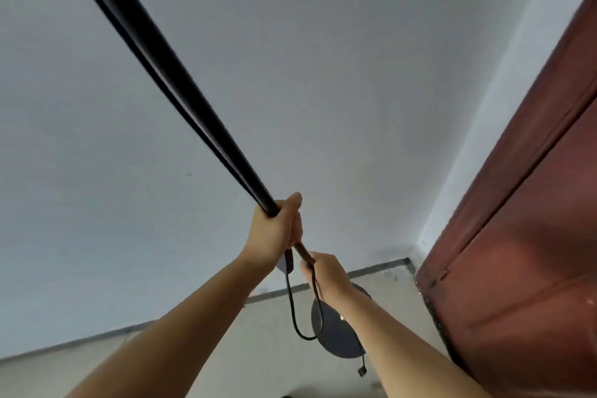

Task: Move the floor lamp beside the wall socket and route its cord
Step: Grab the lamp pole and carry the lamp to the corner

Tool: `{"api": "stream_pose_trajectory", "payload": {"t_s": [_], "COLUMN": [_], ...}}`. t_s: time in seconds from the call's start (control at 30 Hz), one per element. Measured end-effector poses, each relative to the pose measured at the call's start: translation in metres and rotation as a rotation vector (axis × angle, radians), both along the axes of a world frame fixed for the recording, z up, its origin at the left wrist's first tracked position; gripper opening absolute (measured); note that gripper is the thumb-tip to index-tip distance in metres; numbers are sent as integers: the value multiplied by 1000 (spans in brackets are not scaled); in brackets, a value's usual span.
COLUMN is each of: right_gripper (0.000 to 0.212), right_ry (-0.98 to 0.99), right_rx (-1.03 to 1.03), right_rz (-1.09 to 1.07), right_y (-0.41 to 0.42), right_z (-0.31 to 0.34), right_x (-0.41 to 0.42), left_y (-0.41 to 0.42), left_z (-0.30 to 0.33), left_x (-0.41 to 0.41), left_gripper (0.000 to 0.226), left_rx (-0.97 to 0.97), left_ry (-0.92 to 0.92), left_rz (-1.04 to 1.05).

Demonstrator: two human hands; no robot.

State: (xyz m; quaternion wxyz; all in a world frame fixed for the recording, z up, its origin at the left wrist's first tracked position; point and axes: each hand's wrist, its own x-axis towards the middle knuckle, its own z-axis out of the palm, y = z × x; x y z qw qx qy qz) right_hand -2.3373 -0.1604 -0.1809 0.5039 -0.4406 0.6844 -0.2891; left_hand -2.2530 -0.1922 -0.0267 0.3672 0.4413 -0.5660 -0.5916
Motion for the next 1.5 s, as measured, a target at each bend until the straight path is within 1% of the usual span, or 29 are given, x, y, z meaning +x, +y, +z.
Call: {"api": "stream_pose_trajectory", "payload": {"t_s": [0.13,0.3,0.57,0.7,0.87,0.93,1.03,1.1,1.13,1.23,1.27,1.5], "right_gripper": [41,40,38,22,23,23,13,11,13,28,30,13], "right_ry": [-6,60,46,14,-1,-26,-64,-90,-103,-120,-128,-129], "right_rx": [5,-91,-72,19,-10,-7,-3,-7,-7,2,5,-72], "right_rz": [135,367,609,656,821,883,992,1071,1108,1181,1203,1398], "right_y": [4,19,66,91,109,113,115,114,113,105,102,79], "right_z": [40,59,78,90,93,92,89,89,89,86,84,88], "right_x": [65,170,382,494,618,666,740,790,817,897,924,1110], "left_y": [15,47,127,166,198,205,211,211,211,207,204,189], "left_z": [35,53,66,72,81,82,79,76,73,66,65,72], "left_x": [72,185,403,509,623,666,732,780,805,883,909,1086], "left_gripper": [59,60,56,55,54,54,52,52,53,54,55,53], "left_rx": [11,0,-16,-17,-52,-57,-54,-55,-57,-64,-62,-54], "left_ry": [28,35,72,87,64,58,48,43,41,6,-10,-12], "left_rz": [158,350,624,726,833,879,968,1024,1048,1116,1142,1288]}}
